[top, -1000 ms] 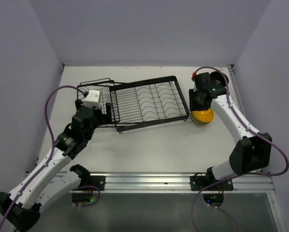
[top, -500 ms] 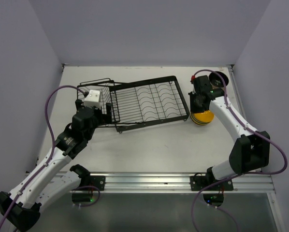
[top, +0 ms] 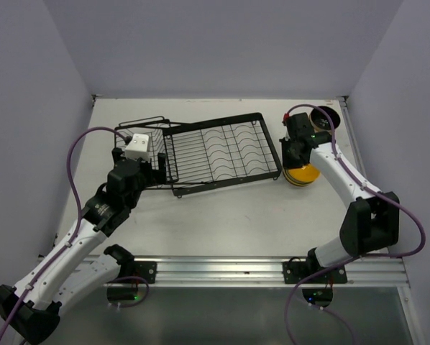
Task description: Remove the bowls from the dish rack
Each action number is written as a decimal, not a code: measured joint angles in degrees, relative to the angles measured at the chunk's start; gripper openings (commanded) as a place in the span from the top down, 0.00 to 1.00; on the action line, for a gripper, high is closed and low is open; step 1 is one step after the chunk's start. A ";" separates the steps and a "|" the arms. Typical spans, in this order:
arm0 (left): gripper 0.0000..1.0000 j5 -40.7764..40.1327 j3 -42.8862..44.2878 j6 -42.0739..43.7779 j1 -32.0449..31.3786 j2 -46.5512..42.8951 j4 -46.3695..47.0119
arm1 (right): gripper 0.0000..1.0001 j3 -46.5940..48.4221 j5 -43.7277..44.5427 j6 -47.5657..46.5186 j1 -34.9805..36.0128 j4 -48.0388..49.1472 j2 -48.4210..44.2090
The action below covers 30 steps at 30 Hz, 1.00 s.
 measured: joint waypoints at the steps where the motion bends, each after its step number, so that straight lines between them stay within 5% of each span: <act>1: 0.00 0.00 0.00 0.00 0.00 0.00 0.00 | 0.90 -0.02 0.02 -0.02 0.00 0.00 0.07; 6: 0.00 0.00 0.00 0.00 0.02 0.04 0.00 | 0.84 -0.04 0.15 -0.04 0.00 0.02 0.13; 11: 0.00 0.00 0.00 0.02 0.00 0.17 0.00 | 0.66 -0.04 0.20 0.02 0.00 0.20 -0.07; 21: 0.00 -0.50 -0.02 0.02 0.00 -2.36 0.15 | 0.02 1.90 -1.16 0.52 0.00 1.92 -5.46; 30: 0.00 -1.79 -0.48 0.00 0.00 -2.47 0.44 | 0.01 -2.19 -4.02 2.29 0.00 11.04 -14.71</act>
